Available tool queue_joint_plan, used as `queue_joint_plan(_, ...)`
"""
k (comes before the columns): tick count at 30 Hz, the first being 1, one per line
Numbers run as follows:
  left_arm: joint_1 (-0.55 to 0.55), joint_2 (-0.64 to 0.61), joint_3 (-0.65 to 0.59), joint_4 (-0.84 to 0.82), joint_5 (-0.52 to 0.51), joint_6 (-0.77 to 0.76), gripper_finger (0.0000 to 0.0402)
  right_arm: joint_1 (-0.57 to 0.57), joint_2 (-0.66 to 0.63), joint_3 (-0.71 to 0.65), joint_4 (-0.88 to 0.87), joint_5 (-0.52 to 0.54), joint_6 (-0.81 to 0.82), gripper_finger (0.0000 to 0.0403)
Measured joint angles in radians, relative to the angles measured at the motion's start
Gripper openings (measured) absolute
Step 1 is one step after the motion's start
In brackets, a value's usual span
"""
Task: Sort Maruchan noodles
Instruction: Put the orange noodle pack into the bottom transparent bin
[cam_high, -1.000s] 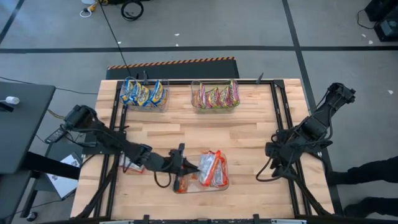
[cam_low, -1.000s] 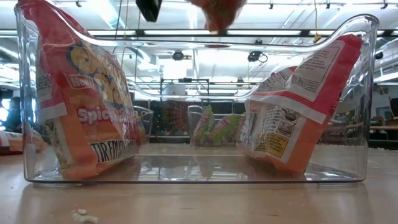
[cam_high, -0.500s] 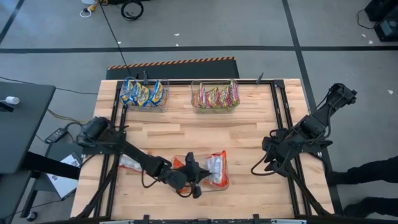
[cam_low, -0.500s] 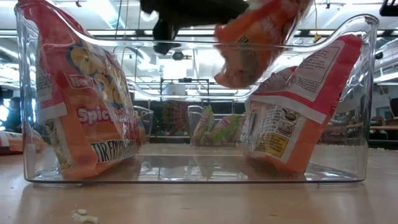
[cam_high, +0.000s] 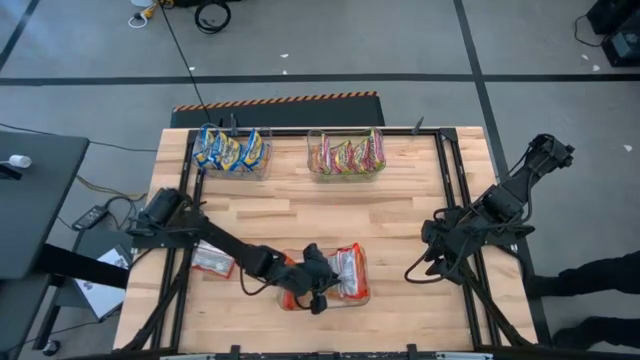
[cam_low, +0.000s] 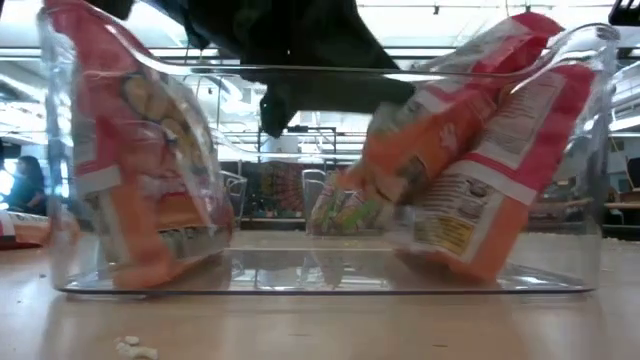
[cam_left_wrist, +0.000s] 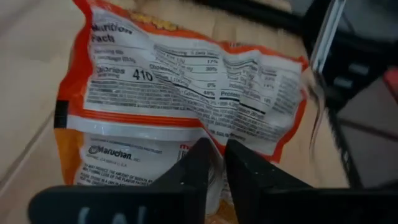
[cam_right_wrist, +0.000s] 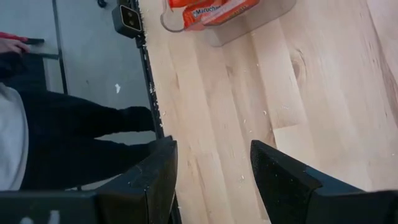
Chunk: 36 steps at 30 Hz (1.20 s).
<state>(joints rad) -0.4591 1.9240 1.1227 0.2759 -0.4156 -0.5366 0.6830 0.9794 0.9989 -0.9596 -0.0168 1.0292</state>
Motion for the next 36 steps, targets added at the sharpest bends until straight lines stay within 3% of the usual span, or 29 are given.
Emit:
queue_joint_plan(6,0.043,0.000,-0.001,-0.089,0.161,0.076,0.0106,0.000,0.000,0.000,0.000,-0.032,0.015,0.0208)
queue_joint_plan(12,0.079,-0.001,0.028,-0.143,0.259,0.129,0.0159,0.000,0.000,0.000,0.004,-0.044,0.019,0.0208)
queue_joint_plan(20,0.112,-0.002,0.037,-0.229,0.287,0.267,0.0214,0.000,0.000,0.000,0.026,0.007,-0.007,0.0208)
queue_joint_plan(28,0.112,-0.004,0.112,-0.283,0.285,0.365,0.0231,0.000,0.000,0.000,0.050,0.094,-0.101,0.0208)
queue_joint_plan(32,0.112,-0.007,0.177,-0.432,0.279,0.366,0.0231,0.000,0.000,0.000,0.050,0.131,-0.140,0.0208)
queue_joint_plan(36,0.117,-0.028,0.281,-0.683,0.271,0.354,0.0231,0.000,0.011,0.000,0.048,0.154,-0.154,0.0208)
